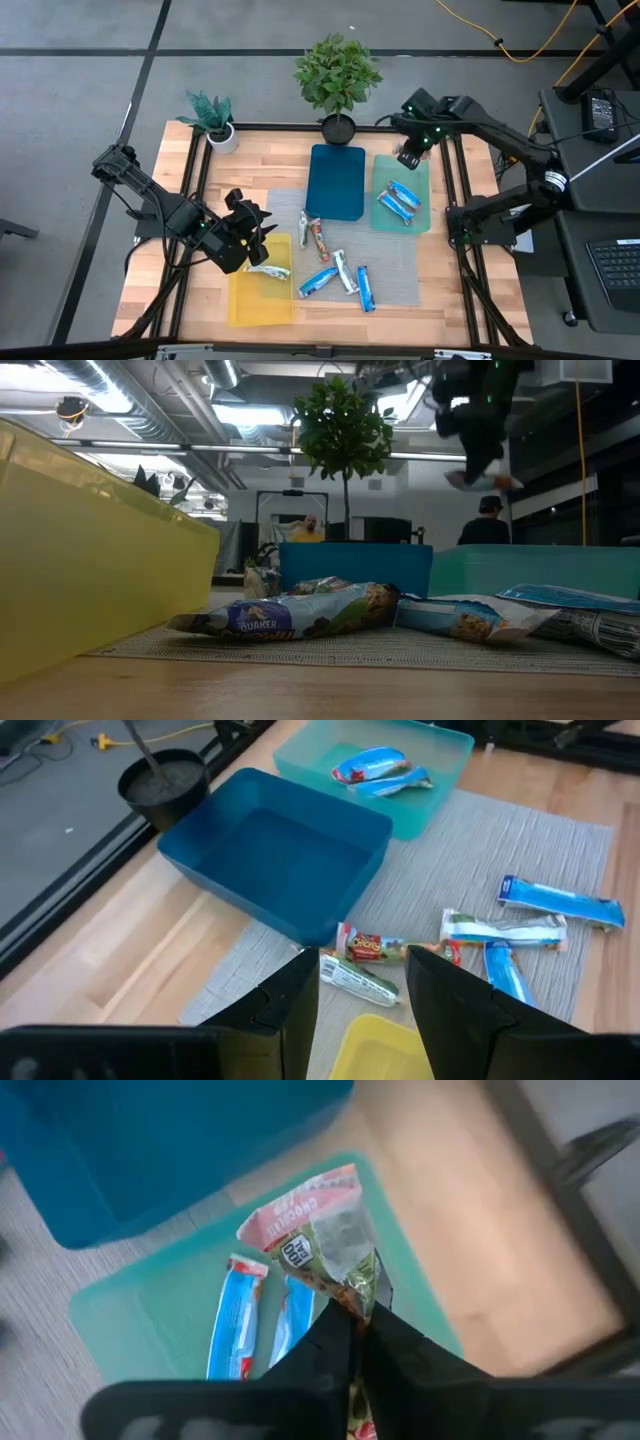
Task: Pick and place Granola Bars by type
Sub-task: Put the red granola bar into the green bin, then put the blue granola bar into the blue bin
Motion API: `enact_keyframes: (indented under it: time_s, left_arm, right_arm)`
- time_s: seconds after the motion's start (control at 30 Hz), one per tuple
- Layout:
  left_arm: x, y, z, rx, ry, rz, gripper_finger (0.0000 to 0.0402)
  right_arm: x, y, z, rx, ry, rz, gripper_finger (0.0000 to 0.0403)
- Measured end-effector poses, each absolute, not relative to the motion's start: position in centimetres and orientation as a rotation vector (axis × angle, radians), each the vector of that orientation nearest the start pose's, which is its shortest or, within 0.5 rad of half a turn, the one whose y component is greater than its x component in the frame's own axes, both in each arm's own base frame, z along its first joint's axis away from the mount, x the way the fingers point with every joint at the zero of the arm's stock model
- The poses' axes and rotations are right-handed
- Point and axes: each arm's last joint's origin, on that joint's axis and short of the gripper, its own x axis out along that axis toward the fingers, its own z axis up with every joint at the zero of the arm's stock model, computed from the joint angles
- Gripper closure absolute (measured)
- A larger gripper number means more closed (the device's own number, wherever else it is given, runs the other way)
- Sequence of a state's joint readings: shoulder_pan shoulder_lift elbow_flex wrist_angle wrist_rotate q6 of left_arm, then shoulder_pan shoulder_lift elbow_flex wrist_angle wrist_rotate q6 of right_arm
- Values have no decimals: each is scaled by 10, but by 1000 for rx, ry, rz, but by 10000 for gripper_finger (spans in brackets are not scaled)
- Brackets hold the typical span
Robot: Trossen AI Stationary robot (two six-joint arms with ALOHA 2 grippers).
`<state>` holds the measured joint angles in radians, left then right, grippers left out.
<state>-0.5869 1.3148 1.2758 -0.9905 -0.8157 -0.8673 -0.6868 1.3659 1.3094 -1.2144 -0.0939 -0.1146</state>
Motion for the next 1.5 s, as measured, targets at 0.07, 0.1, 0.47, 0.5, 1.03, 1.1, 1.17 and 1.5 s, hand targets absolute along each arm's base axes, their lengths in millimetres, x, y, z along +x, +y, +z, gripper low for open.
enact_keyframes:
  time_s: [0.07, 0.1, 0.47, 0.5, 1.03, 1.1, 1.17, 1.5]
  left_arm:
    - [216, -118, 334, -167, 612, 515, 258]
    - [216, -118, 334, -167, 611, 516, 258]
    - [217, -117, 334, -163, 610, 523, 258]
    - [217, -116, 334, -160, 612, 524, 258]
    - [225, -101, 334, -160, 624, 576, 258]
    - [225, -101, 334, -159, 624, 576, 258]
    - [225, -101, 334, -159, 624, 576, 258]
    - [225, -101, 334, -160, 625, 574, 258]
  right_arm:
    - [190, -152, 300, 408, 1229, -424, 384]
    - [190, -152, 293, 411, 1234, -421, 387]
    - [190, -150, 222, 461, 1187, -420, 378]
    - [190, -150, 218, 465, 1178, -431, 378]
    - [179, -149, 188, 483, 1195, -485, 369]
    - [178, -150, 187, 489, 1194, -492, 367]
    - [177, -151, 187, 490, 1193, -494, 362]
    - [177, -151, 188, 483, 1189, -472, 296]
